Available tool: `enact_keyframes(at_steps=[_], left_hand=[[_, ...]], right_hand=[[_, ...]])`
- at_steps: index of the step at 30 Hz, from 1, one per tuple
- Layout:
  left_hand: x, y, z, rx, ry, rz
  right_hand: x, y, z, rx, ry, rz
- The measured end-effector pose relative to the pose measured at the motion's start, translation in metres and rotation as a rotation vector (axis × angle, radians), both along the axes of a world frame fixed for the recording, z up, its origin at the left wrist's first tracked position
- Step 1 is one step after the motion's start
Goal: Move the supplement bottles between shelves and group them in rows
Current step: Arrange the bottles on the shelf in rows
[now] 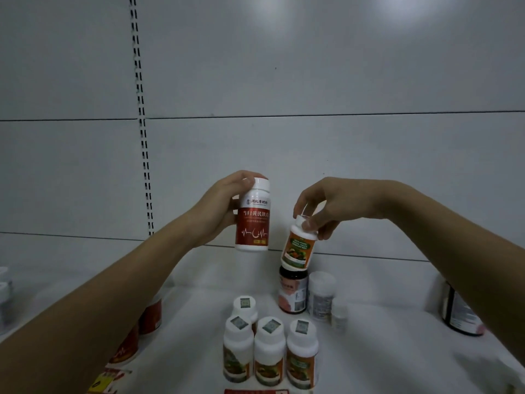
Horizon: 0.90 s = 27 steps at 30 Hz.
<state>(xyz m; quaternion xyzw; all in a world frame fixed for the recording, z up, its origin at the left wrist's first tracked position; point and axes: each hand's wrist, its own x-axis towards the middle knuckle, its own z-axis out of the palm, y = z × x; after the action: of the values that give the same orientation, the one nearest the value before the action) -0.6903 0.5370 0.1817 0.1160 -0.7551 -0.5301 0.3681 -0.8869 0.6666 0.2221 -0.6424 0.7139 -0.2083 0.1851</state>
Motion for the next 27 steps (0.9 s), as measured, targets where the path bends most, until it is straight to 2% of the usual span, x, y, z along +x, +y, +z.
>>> enact_keyframes(at_steps=[8,17,27], left_hand=[[0.010,-0.019,-0.005,0.002,0.017,-0.018],[0.028,-0.040,-0.016,0.059,0.025,-0.060],[0.044,-0.051,-0.024,0.094,0.045,-0.125]], right_hand=[[0.017,-0.024,-0.023,0.082,-0.011,0.001],[0.040,-0.052,-0.066,0.230,0.186,-0.042],[0.058,-0.059,-0.105,0.392,0.177,-0.086]])
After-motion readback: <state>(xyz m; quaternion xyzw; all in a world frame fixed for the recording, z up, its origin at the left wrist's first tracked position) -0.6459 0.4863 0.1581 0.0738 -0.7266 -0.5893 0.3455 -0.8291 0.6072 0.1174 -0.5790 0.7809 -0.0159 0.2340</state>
